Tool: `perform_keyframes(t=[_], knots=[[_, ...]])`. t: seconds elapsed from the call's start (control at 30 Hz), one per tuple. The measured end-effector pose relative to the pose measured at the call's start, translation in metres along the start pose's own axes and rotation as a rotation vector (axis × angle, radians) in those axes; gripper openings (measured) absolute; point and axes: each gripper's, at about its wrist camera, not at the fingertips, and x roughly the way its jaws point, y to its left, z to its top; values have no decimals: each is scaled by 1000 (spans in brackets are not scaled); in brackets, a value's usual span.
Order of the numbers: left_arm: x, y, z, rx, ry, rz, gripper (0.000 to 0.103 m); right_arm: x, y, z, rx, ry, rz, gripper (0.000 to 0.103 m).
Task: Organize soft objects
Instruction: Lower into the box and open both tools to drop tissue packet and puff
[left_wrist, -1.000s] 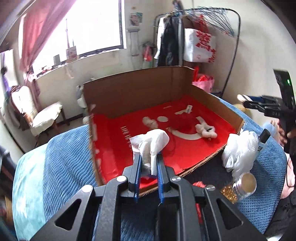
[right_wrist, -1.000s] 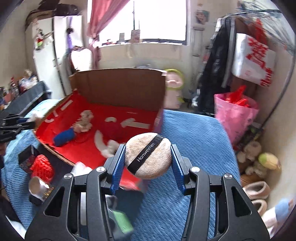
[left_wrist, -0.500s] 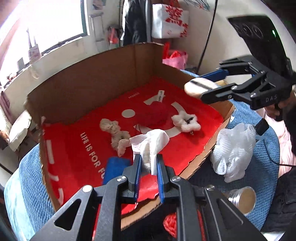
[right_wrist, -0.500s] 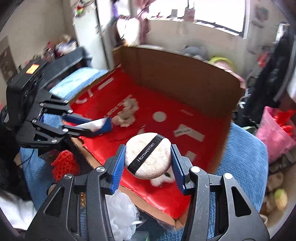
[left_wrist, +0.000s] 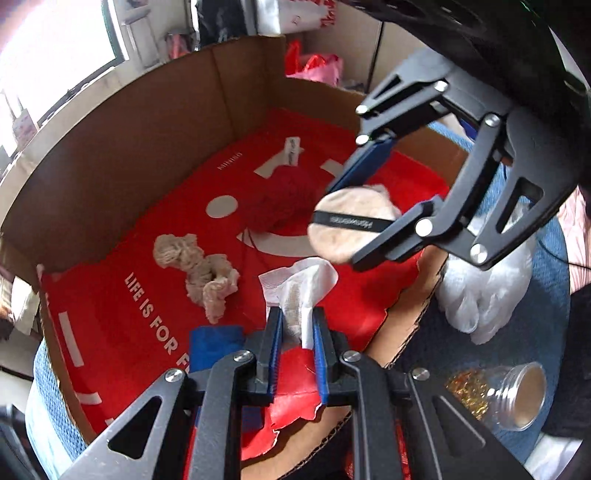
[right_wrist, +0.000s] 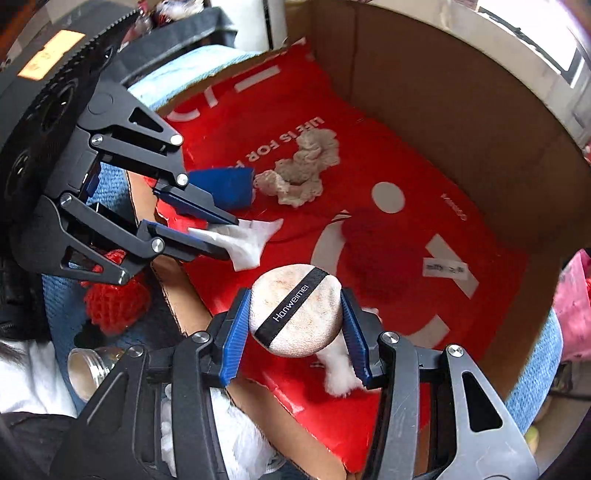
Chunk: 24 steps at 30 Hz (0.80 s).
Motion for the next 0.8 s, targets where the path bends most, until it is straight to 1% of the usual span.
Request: perform_keyframes(t=[0.23,0.47,0.77,0.8], knots=[[14,-2,2,44,43,-8,17,15,2,5,-30,47,21,46],[28,-2,13,40,58,-16,17,27,-4,7,-17,71,25,46],[39,6,15,33,66,-17,17,35,-7,5,-17,85,28,48],[40,7,15,33,66,-19,18,37,-6,5,-18,85,28,48]])
